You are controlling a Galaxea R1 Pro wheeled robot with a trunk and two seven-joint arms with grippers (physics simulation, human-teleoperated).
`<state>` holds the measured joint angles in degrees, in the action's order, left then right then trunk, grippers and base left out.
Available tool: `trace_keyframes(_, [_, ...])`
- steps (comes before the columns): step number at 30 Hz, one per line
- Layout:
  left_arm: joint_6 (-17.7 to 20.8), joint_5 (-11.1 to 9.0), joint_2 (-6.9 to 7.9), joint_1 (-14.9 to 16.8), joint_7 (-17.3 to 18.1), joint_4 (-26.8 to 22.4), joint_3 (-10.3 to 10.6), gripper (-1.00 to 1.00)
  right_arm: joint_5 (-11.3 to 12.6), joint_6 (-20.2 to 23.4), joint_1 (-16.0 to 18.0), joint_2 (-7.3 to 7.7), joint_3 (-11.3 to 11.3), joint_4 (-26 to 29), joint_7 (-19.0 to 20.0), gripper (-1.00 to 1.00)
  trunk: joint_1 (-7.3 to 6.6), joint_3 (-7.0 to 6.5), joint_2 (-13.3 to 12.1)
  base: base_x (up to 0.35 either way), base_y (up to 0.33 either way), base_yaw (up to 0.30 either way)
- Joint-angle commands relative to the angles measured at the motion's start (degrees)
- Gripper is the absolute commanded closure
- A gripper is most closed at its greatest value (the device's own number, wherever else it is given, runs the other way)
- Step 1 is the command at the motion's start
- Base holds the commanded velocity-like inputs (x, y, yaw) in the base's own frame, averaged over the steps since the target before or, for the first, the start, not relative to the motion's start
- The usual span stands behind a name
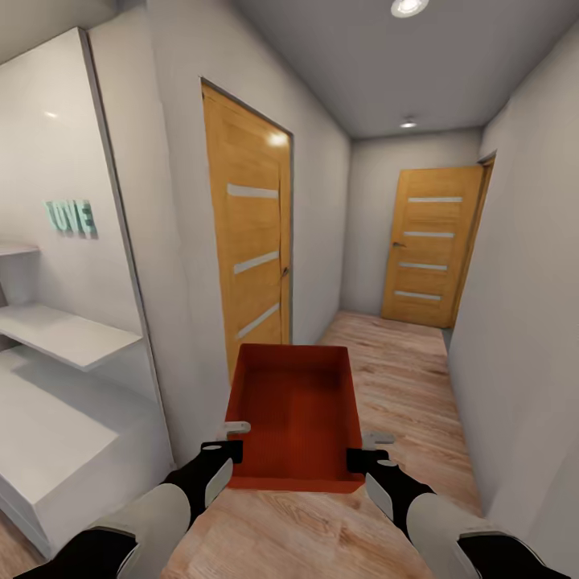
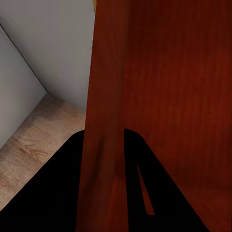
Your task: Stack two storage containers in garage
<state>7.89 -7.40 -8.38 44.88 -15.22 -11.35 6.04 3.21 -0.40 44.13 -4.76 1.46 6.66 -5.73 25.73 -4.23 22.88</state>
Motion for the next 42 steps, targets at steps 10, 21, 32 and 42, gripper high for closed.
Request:
trace_keyframes(10, [0.3,1.3,0.12,0.0,-1.1,-0.3,-0.4,1.0,1.0,0.2,0.0,-0.16,0.4,-0.2,-0.2,1.0,0.05,0.01,0.0,0.322,0.0,-0.255])
trace_keyframes(21, [0.2,1.3,0.12,0.0,-1.1,-0.3,-0.4,1.0,1.0,0.1,0.0,-0.09,0.4,-0.2,-0.2,1.0,0.05,0.01,0.0,0.322,0.0,-0.276])
trace_keyframes(32, [0.2,1.3,0.12,0.0,-1.1,-0.3,-0.4,1.0,1.0,-0.2,0.0,-0.07,0.4,-0.2,-0.2,1.0,0.05,0.01,0.0,0.322,0.0,-0.026])
trace_keyframes(42, [0.2,1.3,0.12,0.0,-1.1,-0.3,-0.4,1.0,1.1,0.0,0.0,0.01,0.3,-0.2,-0.2,1.0,0.05,0.01,0.0,0.322,0.0,0.0])
